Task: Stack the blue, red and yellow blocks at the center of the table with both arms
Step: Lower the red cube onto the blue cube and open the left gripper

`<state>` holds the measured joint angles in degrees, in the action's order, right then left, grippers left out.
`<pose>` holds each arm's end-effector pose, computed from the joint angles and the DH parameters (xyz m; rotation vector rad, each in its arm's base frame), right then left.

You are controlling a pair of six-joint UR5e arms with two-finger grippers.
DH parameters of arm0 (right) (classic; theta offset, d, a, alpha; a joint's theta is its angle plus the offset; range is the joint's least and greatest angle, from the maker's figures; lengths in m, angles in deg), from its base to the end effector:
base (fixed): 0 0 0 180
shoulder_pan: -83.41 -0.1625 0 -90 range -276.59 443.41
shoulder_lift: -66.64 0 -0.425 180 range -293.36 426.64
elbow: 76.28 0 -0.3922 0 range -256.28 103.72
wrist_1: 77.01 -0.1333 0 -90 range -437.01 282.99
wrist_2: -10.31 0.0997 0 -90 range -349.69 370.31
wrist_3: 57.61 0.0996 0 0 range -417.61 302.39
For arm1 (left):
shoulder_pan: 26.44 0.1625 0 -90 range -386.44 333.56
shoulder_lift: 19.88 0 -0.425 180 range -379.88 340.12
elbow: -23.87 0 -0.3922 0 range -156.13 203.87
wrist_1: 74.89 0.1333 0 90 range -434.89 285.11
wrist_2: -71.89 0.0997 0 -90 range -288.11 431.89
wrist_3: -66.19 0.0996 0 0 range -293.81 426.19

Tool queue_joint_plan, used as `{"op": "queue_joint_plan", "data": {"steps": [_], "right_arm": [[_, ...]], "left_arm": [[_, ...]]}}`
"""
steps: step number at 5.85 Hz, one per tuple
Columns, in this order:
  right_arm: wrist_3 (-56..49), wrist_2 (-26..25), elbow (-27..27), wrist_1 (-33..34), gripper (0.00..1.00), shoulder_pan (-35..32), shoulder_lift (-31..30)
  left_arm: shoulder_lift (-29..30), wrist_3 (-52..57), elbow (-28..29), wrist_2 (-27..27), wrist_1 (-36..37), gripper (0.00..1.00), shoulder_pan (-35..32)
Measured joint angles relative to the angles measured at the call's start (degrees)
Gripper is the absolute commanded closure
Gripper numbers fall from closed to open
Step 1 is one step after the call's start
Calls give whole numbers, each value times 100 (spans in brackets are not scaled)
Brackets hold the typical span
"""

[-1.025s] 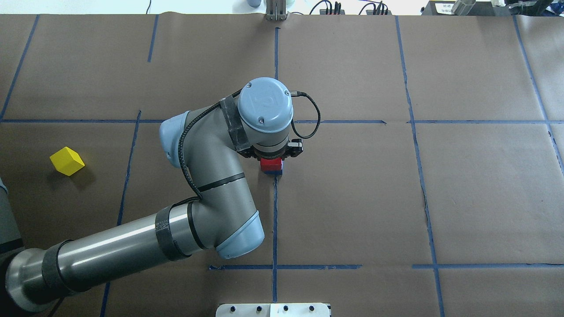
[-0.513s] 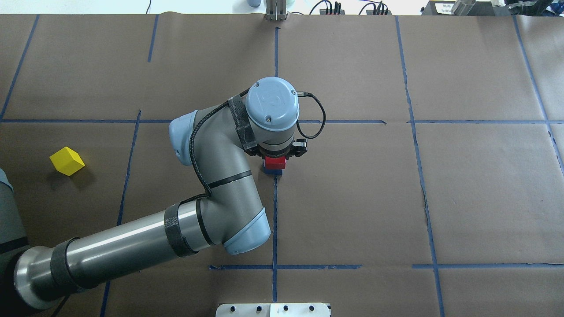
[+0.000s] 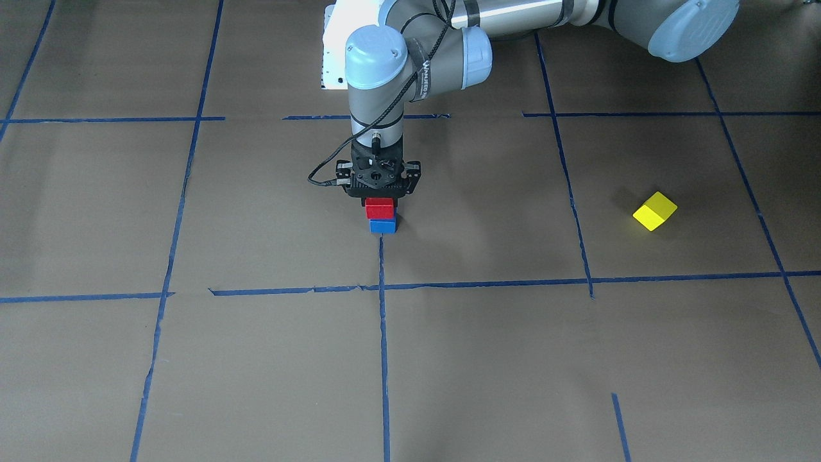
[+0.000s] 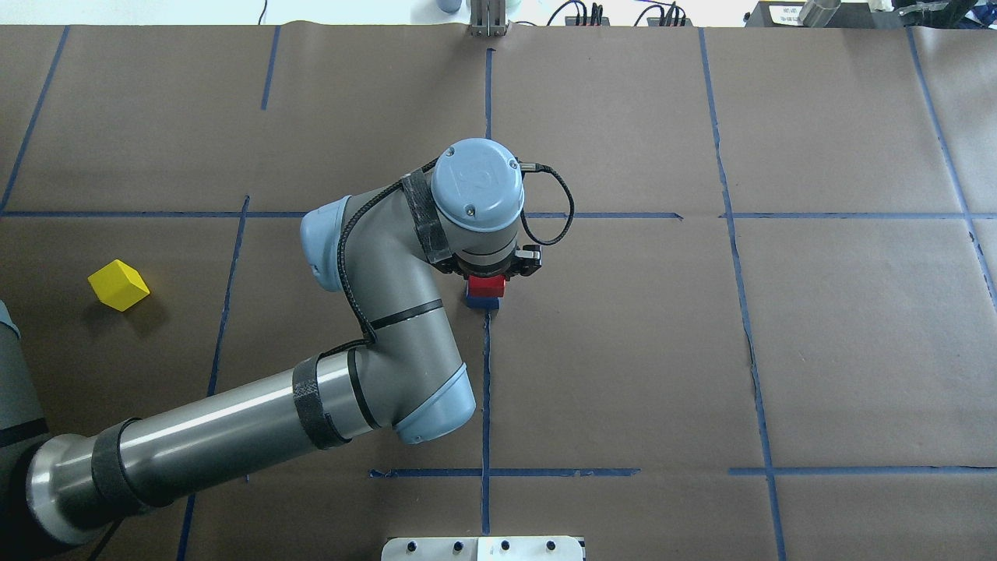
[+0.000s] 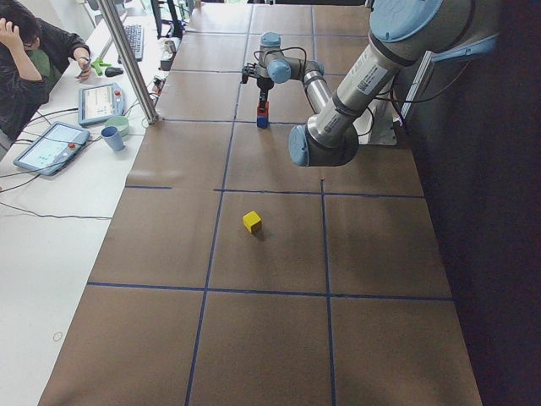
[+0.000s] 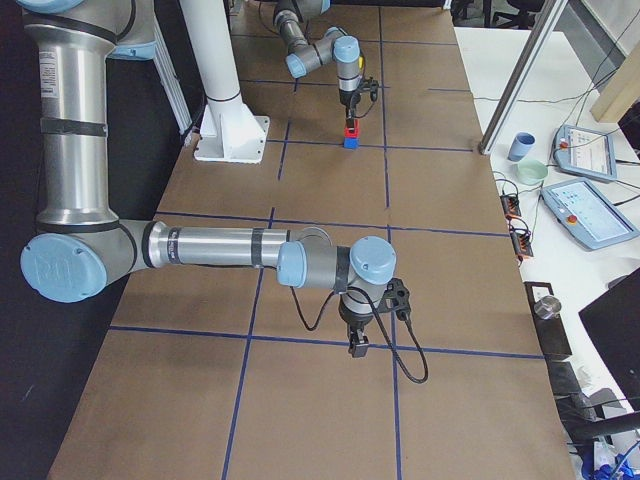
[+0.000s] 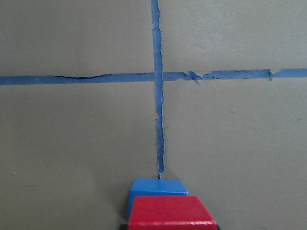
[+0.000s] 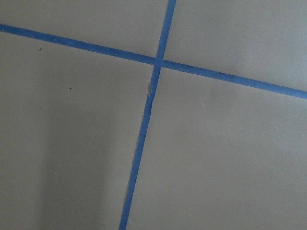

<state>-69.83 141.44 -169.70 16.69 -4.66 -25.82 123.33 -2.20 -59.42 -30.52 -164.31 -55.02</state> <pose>0.0519 -0.4719 0.6602 0.0188 -0.7204 -0.2190 0.6047 -0.4568 0.1286 0.1530 0.8095 -0.0279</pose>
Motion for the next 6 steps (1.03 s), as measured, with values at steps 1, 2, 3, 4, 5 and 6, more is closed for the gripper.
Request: {"op": "queue_joint_plan", "data": {"steps": [1, 2, 3, 4, 5, 6], "right_arm": [[0, 0, -4, 0, 0, 0, 0], [0, 0, -7, 0, 0, 0, 0], [0, 0, -9, -2, 0, 0, 0], [0, 0, -10, -4, 0, 0, 0], [0, 0, -10, -2, 0, 0, 0], [0, 0, -13, -3, 0, 0, 0]], "left_arm": [[-20, 7, 3, -5, -4, 93, -4], [-35, 9, 5, -6, -4, 83, -6], [-43, 9, 5, -7, -5, 48, -6], [-46, 9, 5, -7, -5, 21, -7], [-46, 9, 5, -7, -5, 8, -6], [-47, 9, 5, -7, -5, 0, 3]]}}
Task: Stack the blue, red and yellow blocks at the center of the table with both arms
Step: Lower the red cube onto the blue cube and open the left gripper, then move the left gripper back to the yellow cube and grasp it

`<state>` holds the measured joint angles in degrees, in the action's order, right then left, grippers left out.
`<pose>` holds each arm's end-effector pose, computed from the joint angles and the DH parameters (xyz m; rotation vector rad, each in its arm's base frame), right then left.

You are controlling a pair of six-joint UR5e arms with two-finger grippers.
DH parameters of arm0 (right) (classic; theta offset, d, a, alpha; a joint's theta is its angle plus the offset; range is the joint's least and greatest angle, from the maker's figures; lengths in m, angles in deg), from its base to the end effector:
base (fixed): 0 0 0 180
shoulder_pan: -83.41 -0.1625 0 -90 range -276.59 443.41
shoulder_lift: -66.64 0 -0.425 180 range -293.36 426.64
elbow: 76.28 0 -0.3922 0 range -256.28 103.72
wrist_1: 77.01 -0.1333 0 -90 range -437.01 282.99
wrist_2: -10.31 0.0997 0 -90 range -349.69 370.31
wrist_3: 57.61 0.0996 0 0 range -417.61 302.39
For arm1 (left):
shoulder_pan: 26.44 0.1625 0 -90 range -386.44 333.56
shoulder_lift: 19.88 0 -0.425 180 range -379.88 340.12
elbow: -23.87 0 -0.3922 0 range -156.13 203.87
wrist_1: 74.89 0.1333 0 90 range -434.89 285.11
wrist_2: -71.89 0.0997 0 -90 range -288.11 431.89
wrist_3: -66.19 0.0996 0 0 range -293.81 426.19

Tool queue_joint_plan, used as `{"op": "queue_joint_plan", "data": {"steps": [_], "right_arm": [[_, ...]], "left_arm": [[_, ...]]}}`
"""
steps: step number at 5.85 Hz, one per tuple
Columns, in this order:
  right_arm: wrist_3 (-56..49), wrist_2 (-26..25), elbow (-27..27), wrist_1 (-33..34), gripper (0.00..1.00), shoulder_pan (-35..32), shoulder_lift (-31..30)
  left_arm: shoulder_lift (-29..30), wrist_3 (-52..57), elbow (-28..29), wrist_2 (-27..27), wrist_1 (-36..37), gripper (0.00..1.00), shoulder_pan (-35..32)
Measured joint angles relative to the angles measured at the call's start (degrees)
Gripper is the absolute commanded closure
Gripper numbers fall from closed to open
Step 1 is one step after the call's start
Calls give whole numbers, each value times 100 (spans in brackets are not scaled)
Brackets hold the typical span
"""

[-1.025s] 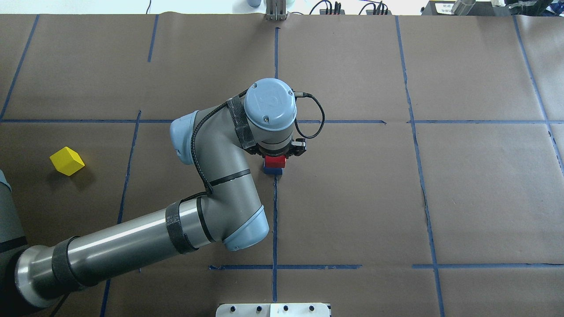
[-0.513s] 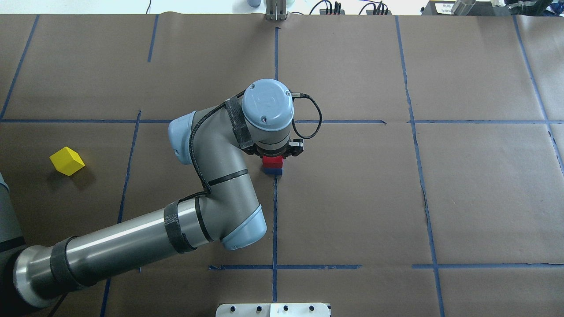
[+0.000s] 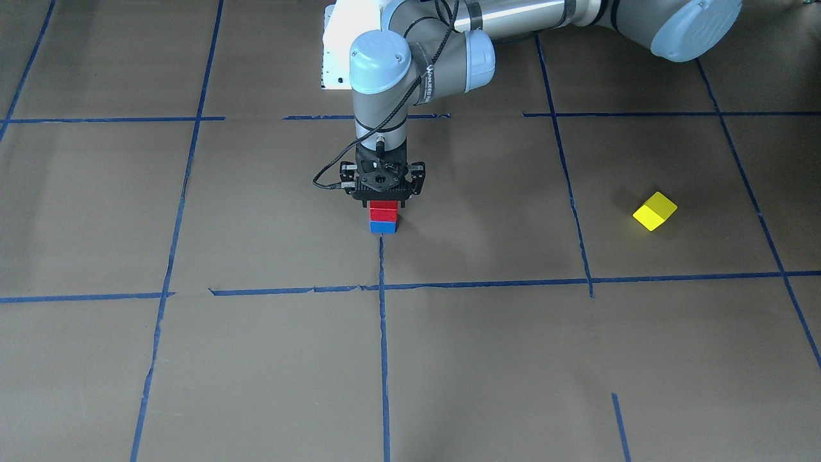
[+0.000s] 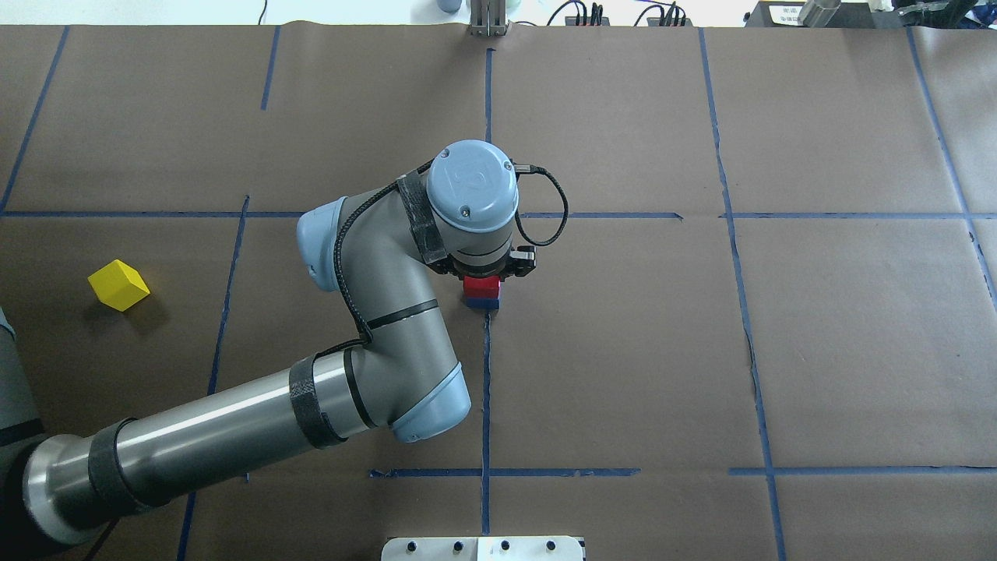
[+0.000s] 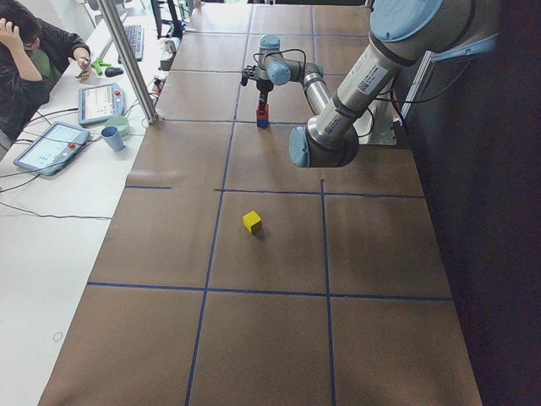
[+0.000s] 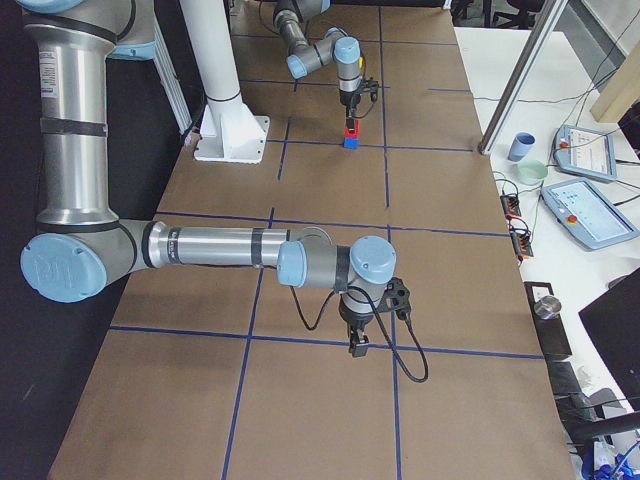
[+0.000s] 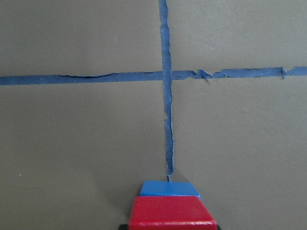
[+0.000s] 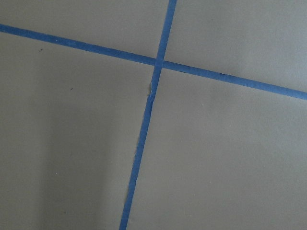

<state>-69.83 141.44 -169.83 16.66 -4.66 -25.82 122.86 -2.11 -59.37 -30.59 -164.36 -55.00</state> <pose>0.0519 -0.4721 0.6591 0.0215 -0.7202 -0.2201 0.6053 -0.4568 0.1350 0.1487 0.8026 -0.0266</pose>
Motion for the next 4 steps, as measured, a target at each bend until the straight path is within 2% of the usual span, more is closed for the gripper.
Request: {"op": "queue_joint_plan", "data": {"steps": [2, 3, 4], "right_arm": [[0, 0, 2, 1, 0, 0, 0], [0, 0, 3, 2, 0, 0, 0], [0, 0, 4, 3, 0, 0, 0]], "left_arm": [[6, 3, -51, -15, 17, 0, -39], [-53, 70, -216, -172, 57, 0, -171], [-356, 324, -610, -490, 93, 0, -415]]}}
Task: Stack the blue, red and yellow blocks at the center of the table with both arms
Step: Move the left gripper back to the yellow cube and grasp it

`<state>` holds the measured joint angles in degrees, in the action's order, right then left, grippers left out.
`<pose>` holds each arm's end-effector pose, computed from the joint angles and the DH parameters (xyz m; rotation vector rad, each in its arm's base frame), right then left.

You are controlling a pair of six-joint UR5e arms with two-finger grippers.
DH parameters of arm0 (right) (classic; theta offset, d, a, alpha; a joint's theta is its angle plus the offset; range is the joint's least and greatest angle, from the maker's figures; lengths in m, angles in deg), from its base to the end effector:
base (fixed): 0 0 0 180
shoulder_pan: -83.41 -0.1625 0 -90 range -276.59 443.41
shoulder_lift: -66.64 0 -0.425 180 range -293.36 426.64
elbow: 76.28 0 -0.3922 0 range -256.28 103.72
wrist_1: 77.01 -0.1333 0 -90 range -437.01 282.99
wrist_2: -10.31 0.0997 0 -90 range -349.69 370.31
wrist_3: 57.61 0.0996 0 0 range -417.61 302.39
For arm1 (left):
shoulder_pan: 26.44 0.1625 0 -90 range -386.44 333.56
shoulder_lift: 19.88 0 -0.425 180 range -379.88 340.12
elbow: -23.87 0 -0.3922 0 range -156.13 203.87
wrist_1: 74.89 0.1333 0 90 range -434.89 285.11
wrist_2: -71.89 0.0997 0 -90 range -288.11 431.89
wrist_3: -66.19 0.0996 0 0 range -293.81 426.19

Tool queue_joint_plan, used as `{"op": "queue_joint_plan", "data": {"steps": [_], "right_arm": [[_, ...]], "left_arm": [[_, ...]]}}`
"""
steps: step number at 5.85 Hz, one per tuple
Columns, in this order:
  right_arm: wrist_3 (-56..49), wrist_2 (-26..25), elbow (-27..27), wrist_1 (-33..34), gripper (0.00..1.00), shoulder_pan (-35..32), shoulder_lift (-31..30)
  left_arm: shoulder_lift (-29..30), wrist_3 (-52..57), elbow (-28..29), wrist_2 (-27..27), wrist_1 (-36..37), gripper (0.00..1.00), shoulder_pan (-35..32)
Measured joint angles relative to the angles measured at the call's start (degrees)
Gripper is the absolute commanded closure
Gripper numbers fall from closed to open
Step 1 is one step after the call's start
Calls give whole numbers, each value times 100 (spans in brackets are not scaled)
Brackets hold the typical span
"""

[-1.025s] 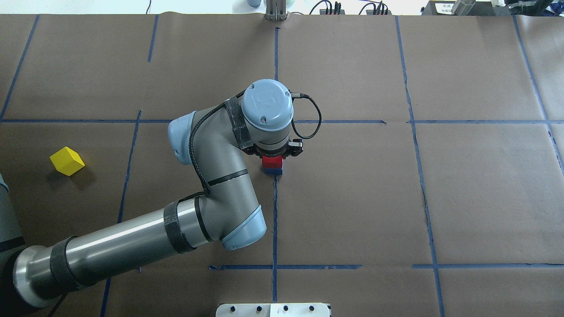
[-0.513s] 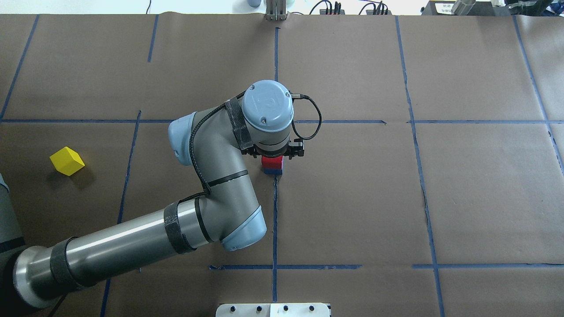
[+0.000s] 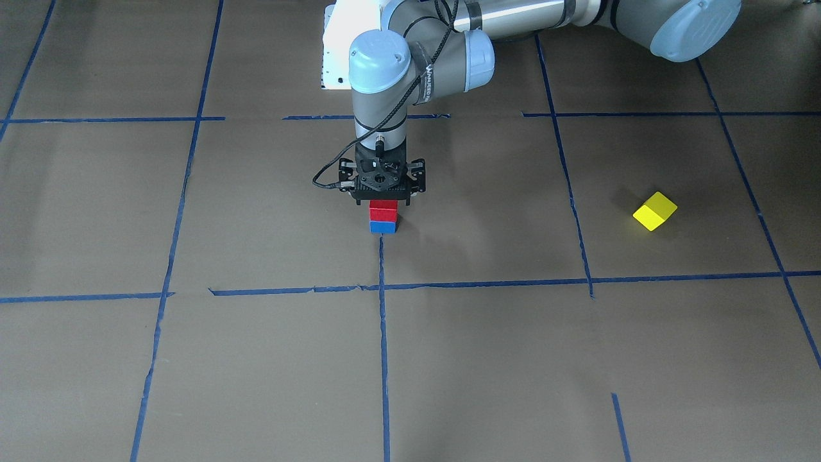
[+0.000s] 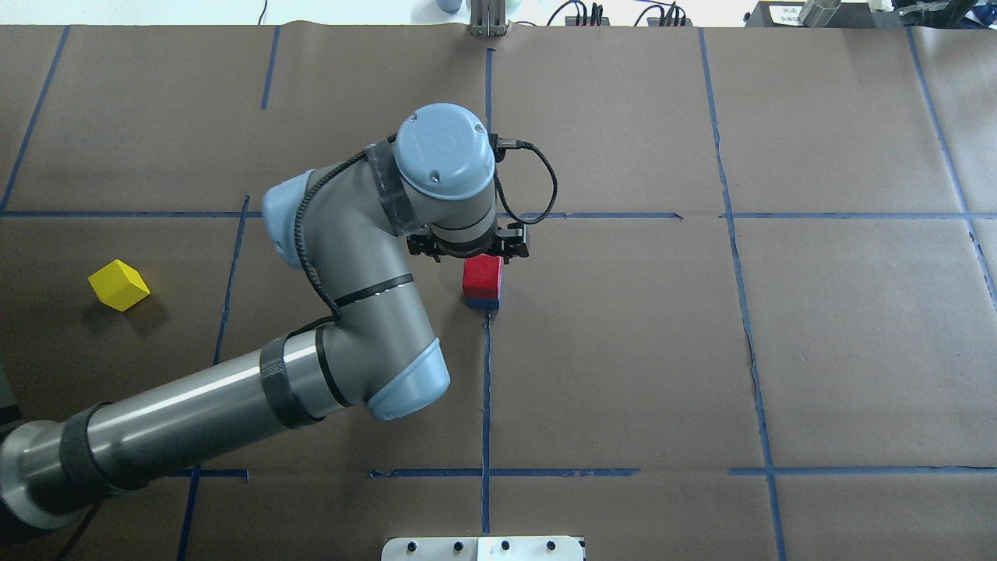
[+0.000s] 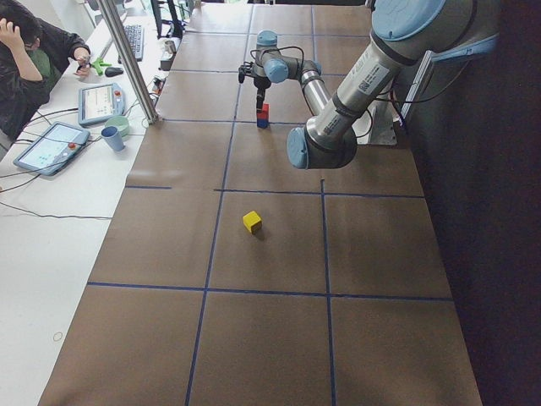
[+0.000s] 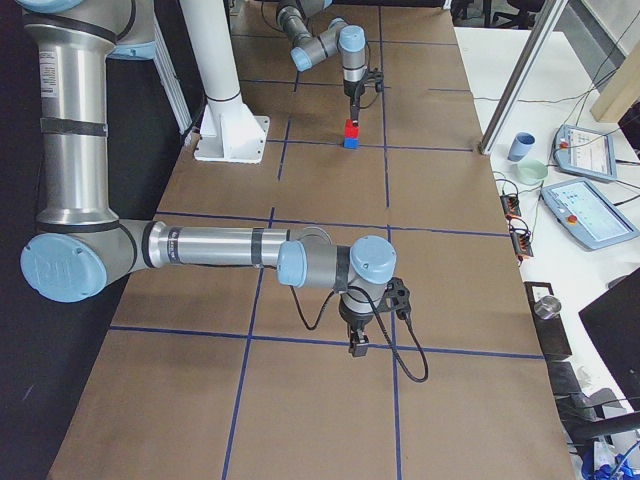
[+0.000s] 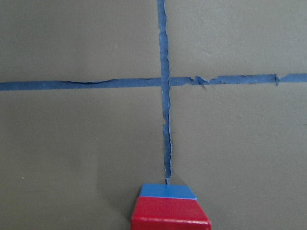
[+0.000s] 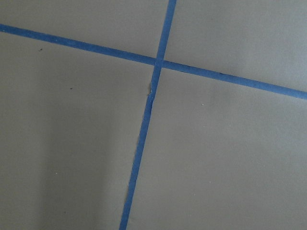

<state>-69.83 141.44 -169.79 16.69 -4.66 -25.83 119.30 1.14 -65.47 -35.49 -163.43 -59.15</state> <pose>0.0519 -0.4719 0.6596 0.0202 -0.7203 -0.2195 0.5489 -0.4756 0.1383 0.1423 0.8512 -0.0024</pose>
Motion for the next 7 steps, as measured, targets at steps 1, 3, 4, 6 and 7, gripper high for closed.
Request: {"op": "queue_joint_plan", "data": {"steps": [1, 3, 4, 6, 7], "right_arm": [[0, 0, 3, -2, 0, 0, 0], [0, 0, -1, -8, 0, 0, -13], [0, 0, -9, -9, 0, 0, -16], [0, 6, -19, -9, 0, 0, -17], [0, 8, -22, -9, 0, 0, -17]], "left_arm": [[-577, 444, -510, -351, 15, 0, -359], [-1665, 2184, -926, -937, -30, 0, -1325], [-2300, 3439, -961, -1103, -220, 0, -1844], [-3463, 5680, -856, -1551, -1031, 0, -2623], [-3904, 6507, -825, -1709, -1449, 0, -2733]]}}
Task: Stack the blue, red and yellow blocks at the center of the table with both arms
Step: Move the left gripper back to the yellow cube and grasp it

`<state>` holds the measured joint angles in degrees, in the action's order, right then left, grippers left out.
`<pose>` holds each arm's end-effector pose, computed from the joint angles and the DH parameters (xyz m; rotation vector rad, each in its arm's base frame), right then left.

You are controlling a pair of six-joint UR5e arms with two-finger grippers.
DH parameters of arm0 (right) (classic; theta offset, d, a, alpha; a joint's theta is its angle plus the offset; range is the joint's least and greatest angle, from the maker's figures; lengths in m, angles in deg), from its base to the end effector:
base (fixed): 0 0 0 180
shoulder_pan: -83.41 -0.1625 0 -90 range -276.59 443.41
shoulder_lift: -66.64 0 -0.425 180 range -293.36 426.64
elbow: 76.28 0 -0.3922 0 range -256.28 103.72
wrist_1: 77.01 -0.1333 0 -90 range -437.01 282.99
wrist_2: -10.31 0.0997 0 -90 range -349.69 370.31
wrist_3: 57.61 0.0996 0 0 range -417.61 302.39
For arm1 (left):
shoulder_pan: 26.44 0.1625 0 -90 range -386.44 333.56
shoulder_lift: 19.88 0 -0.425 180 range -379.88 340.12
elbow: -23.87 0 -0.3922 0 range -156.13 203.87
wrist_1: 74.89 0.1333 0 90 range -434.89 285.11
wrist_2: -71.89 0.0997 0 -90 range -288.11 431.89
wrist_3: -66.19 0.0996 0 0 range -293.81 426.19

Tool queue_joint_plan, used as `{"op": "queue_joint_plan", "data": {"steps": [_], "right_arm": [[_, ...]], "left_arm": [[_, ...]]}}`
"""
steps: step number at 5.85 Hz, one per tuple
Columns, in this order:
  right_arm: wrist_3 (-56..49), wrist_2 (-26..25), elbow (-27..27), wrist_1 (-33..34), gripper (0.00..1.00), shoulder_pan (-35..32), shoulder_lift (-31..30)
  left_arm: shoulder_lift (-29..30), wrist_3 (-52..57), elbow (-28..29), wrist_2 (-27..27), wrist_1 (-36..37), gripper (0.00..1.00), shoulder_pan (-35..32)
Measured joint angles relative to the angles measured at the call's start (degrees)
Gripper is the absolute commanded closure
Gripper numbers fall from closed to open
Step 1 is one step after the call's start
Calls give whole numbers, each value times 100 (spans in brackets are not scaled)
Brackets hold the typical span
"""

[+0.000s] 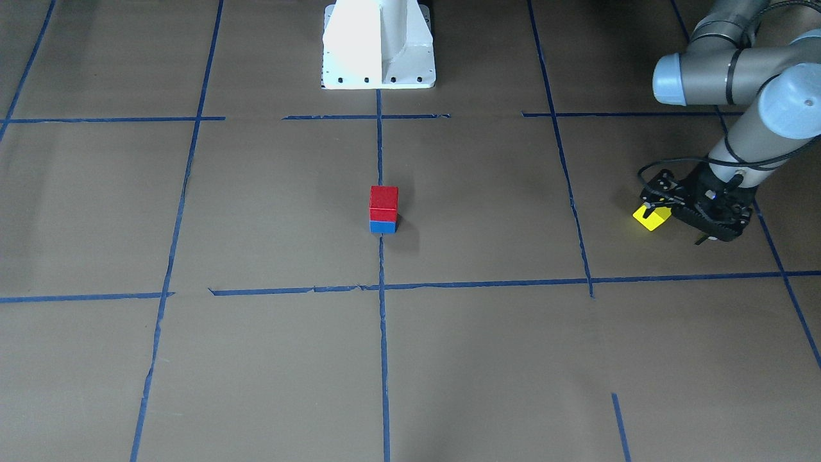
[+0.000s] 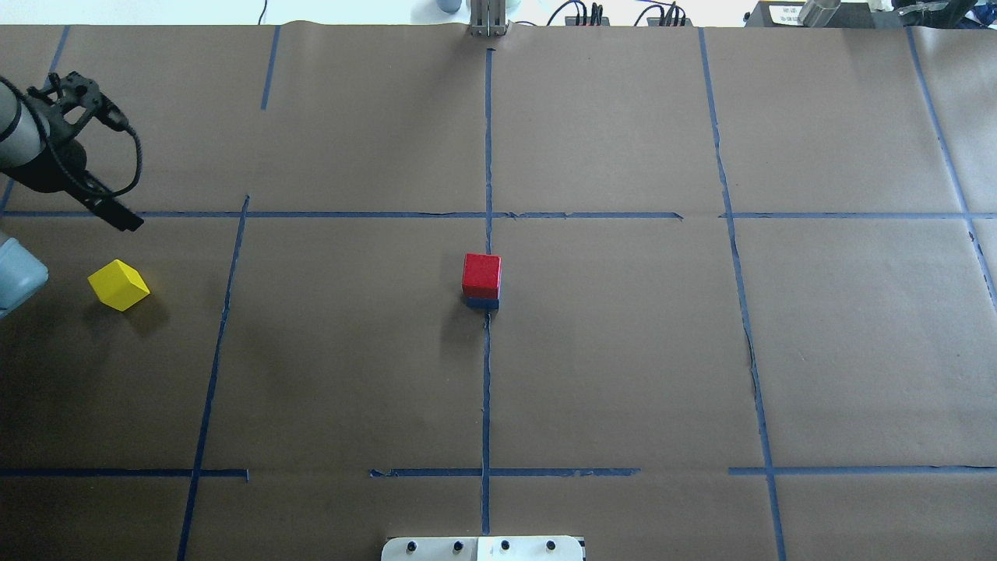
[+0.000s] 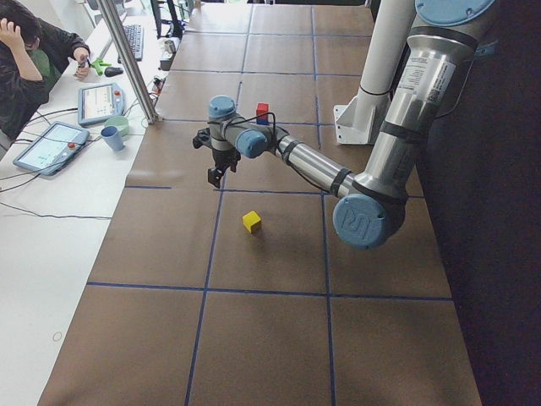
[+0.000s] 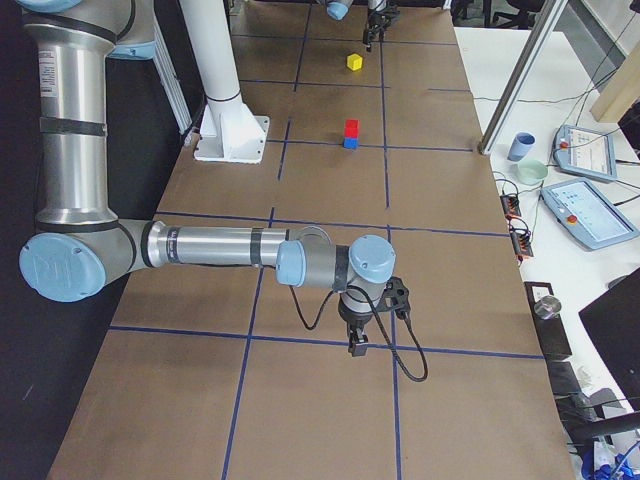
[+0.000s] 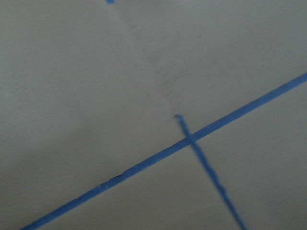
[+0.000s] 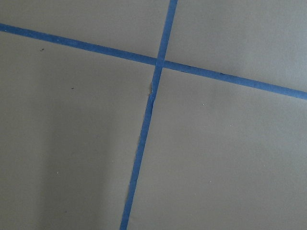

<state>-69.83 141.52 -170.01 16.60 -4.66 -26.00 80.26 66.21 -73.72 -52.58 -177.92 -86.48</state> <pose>0.0519 -0.4709 0.6588 0.0226 -0.7215 -0.2204 0.2210 -0.5375 0.4810 0.3576 0.7143 0.6571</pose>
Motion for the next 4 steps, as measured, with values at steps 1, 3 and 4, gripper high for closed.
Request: {"op": "queue_joint_plan", "data": {"steps": [1, 3, 4], "right_arm": [[0, 0, 0, 0, 0, 0, -3], [0, 3, 1, 0, 0, 0, -18], [0, 7, 3, 0, 0, 0, -29]], "left_arm": [[-310, 401, 5, -127, -382, 0, -18], [-605, 516, 10, -220, -758, 0, 23], [-678, 520, 30, -214, -788, 0, 96]]}}
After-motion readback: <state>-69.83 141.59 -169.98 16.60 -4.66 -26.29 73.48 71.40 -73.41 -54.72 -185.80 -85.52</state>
